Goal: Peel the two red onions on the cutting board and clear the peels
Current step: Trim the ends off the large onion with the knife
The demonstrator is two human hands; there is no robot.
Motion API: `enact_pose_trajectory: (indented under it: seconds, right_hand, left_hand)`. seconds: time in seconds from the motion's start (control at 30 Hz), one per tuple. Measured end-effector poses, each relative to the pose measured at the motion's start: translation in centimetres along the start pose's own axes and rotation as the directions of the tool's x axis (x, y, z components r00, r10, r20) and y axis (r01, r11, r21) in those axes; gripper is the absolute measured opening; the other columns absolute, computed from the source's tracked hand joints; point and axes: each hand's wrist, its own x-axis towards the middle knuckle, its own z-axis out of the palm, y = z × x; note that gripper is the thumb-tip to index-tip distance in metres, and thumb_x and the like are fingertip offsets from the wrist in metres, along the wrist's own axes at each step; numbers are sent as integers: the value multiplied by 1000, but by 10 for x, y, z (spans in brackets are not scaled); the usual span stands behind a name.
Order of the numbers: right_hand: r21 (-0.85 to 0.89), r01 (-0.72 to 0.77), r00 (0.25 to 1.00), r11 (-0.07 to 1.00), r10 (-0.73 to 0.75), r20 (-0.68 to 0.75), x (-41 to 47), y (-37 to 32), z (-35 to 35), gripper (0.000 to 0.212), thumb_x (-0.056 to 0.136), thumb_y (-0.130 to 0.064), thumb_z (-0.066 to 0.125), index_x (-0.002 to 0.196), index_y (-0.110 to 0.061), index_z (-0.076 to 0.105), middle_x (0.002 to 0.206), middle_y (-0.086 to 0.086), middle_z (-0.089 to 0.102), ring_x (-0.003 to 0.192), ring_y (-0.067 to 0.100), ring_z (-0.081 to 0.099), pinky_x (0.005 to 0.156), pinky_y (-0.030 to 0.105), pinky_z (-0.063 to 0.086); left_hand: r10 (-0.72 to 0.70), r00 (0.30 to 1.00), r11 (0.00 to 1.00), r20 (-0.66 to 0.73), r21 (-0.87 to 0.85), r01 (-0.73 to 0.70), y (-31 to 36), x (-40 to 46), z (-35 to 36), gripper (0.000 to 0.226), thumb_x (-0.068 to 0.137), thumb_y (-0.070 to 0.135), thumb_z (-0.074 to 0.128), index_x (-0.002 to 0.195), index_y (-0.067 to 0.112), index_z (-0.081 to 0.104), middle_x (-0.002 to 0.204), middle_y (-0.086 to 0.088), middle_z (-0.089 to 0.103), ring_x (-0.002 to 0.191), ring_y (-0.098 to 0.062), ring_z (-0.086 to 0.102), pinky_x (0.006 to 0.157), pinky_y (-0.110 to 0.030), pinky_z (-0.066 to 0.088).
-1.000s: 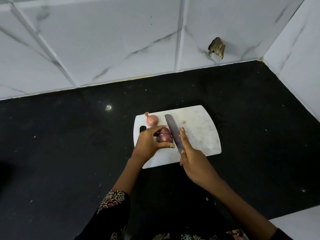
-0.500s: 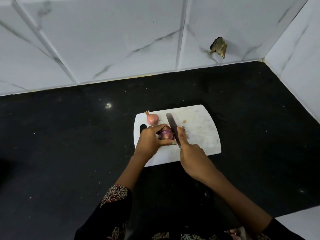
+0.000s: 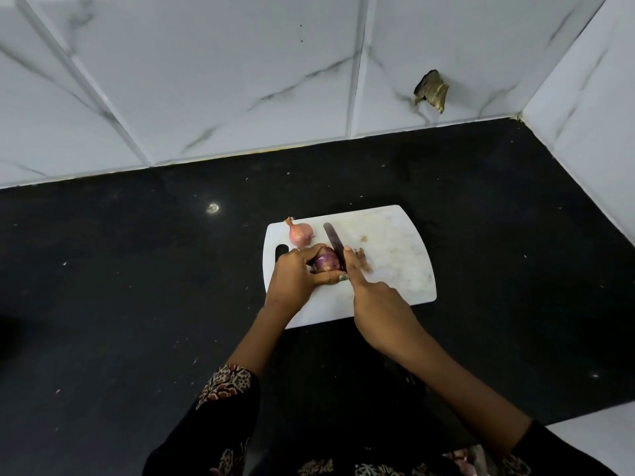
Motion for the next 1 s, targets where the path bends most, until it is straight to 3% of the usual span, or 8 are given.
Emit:
enact_pose_trajectory:
  seconds: [0.13, 0.27, 0.37, 0.53, 0.67, 0.77, 0.87, 1.0]
  right_hand:
    - [-25, -44, 999, 999, 44, 6, 11, -2, -2, 82, 93, -3, 38, 146, -30, -19, 125, 15, 54, 97, 27, 59, 74, 34, 42]
    - [-31, -2, 999, 1000, 1, -34, -3, 4, 6, 82, 93, -4, 40, 147, -27, -18, 91, 11, 53, 76, 18, 51, 68, 32, 41]
    - [-52, 1, 998, 999, -4, -59, -1, 6, 12, 83, 93, -6, 41, 147, -26, -18, 86, 7, 49, 74, 18, 50, 66, 32, 41]
    - [-2, -12, 998, 1000, 12, -63, 17, 6, 23, 76, 96, -8, 37, 147, -26, -15, 118, 13, 58, 99, 26, 60, 81, 37, 47]
    - [21, -9, 991, 1000, 11, -131, 2, 17, 45, 78, 95, -8, 38, 147, -27, -17, 80, 3, 52, 73, 18, 54, 69, 34, 46]
    - [111, 6, 993, 994, 8, -117, 2, 26, 47, 80, 95, -9, 38, 145, -34, -19, 73, 1, 47, 65, 17, 51, 64, 32, 44]
    - [309, 41, 987, 950, 9, -159, 6, 35, 39, 74, 98, -11, 35, 144, -40, -16, 72, 7, 57, 64, 21, 58, 65, 38, 50]
    - [435, 98, 963, 895, 24, -268, 3, 41, 24, 62, 101, -18, 32, 146, -40, -5, 56, 0, 45, 51, 10, 46, 51, 23, 35]
  left_hand:
    - [-10, 1000, 998, 11, 63, 9, 3, 4, -1, 41, 72, 32, 80, 107, 13, 69, 93, -4, 70, 84, -16, 59, 72, -14, 44]
    - [-20, 999, 997, 32, 72, 18, -1, 5, 0, 46, 69, 41, 80, 106, 15, 69, 93, -4, 70, 87, -19, 63, 82, -38, 53]
    - [-21, 1000, 997, 11, 71, 20, 2, 5, 2, 43, 70, 41, 80, 103, 15, 69, 89, -4, 70, 82, -20, 63, 79, -42, 54]
    - [6, 999, 996, 35, 85, -9, 4, -2, 0, 53, 65, 51, 78, 105, 18, 68, 89, -3, 70, 82, -20, 64, 78, -41, 55]
    - [-10, 1000, 1000, 7, 6, 10, 0, -11, -7, 59, 65, 39, 82, 117, 16, 65, 101, 4, 68, 92, -13, 64, 85, -18, 50]
    - [9, 1000, 1000, 14, 0, -9, 1, -13, -9, 63, 66, 32, 83, 122, 12, 63, 102, 8, 61, 94, -8, 58, 79, 2, 39]
    - [-10, 999, 999, 30, -42, 11, -3, -16, -10, 73, 61, 37, 81, 126, 11, 59, 107, 8, 60, 98, -7, 57, 81, 2, 39]
    - [-35, 999, 998, 29, -41, 36, -7, -18, -11, 83, 57, 46, 77, 131, 15, 55, 113, 8, 58, 99, -6, 56, 82, 0, 38]
